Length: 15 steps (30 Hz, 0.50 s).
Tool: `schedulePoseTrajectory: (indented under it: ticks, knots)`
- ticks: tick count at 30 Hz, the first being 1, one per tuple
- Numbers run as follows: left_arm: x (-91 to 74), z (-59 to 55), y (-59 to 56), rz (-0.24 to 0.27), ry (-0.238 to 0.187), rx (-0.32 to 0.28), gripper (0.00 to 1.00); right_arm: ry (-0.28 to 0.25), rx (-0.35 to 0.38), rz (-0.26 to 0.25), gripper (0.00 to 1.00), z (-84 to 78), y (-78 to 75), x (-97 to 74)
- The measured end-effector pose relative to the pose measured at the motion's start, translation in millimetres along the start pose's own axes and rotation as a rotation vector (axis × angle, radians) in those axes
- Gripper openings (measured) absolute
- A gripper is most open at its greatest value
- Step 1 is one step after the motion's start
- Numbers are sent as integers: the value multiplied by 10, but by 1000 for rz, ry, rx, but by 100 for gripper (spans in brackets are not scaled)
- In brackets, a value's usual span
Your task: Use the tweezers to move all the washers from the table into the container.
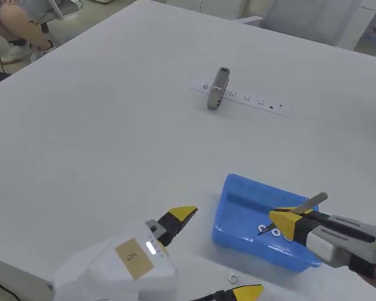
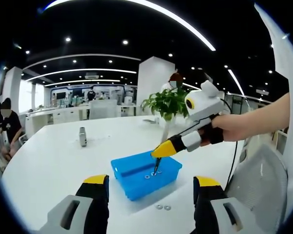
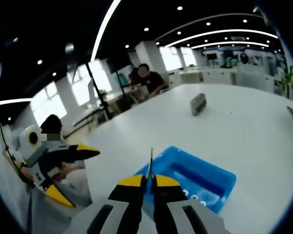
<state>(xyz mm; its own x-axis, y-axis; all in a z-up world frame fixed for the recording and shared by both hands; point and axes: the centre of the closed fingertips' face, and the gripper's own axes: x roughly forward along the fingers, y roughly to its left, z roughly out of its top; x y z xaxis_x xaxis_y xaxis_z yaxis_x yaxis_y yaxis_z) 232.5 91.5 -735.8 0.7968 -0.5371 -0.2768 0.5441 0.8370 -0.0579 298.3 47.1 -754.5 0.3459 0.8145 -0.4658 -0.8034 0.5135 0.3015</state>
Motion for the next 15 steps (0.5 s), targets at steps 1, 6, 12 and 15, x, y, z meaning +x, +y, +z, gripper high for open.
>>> schedulePoseTrajectory:
  ticks: [1, 6, 12, 15]
  knots:
    - [0, -2, -3, -1, 1, 1, 71, 9, -5, 9, 3, -34, 24, 4]
    - [2, -8, -4, -3, 4, 4, 70, 31, 2, 40, 4, -168, 152, 65]
    - [3, -19, -1, -2, 10, 6, 70, 80, 14, 63, 4, -408, 263, 198]
    - [1, -17, 5, 1, 8, 6, 70, 105, 13, 65, 4, -522, 243, 242]
